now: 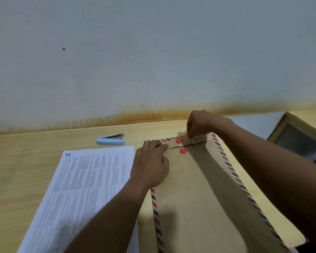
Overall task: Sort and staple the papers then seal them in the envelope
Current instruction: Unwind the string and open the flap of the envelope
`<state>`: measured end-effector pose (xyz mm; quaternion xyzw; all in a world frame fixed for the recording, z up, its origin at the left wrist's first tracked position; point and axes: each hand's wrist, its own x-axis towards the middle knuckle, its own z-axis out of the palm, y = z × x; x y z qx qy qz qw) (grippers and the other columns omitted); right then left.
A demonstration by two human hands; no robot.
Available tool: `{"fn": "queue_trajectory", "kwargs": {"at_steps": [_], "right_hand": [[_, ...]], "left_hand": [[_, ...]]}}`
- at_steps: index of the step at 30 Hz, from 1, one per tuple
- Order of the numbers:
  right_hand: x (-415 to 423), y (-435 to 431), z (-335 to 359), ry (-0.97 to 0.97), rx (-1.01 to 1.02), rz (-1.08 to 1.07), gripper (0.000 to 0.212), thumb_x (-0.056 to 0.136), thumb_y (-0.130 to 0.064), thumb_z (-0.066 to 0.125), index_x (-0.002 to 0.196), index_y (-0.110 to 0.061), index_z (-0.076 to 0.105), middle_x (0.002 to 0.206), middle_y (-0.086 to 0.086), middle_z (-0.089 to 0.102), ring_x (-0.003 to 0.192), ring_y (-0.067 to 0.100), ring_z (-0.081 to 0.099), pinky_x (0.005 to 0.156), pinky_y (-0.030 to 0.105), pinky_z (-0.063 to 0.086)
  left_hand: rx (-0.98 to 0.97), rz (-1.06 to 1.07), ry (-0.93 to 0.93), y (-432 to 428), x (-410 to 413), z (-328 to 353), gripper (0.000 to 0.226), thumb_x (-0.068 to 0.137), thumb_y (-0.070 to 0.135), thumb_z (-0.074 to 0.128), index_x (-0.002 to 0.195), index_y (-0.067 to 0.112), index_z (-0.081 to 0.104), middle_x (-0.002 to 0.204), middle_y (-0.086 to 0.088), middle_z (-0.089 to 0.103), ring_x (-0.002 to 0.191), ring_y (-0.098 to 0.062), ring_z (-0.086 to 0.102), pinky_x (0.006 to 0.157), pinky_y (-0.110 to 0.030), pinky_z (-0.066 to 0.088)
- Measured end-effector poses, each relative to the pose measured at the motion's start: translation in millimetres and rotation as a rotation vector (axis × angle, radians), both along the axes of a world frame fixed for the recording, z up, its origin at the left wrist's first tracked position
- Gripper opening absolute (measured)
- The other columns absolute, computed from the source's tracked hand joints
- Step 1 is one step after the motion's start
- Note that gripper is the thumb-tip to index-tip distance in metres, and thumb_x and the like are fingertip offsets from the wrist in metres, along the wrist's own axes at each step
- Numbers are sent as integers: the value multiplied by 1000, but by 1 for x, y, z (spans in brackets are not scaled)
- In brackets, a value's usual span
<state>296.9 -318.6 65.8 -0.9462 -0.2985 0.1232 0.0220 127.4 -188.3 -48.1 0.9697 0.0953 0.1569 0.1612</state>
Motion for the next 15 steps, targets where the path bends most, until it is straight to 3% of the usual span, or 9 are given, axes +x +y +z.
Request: {"fn": "queue_trajectory", "kwargs": {"at_steps": [5,11,15], "right_hand": [[2,-15,-12,51,22,-21,16,86,-22,72,100,-19,80,104,-2,70,100,21,60,77,31,48],[13,2,-34,32,180,-158,10,82,-13,73,88,-10,81,92,8,75,89,24,66,78,40,61],[13,24,-45,-1,192,-169,14,81,-12,69,90,-4,77,90,13,73,84,29,68,73,43,61]], "left_hand": [[-15,4,15,1,1,-1,47,101,34,42,147,33,50,148,8,47,134,-16,39,112,-37,33],[-12,4,14,1,1,-1,47,101,35,41,147,34,51,150,7,46,136,-15,38,114,-37,32],[-18,3,11,1,0,-1,47,102,34,41,148,34,50,151,7,46,137,-15,37,114,-36,31]]}}
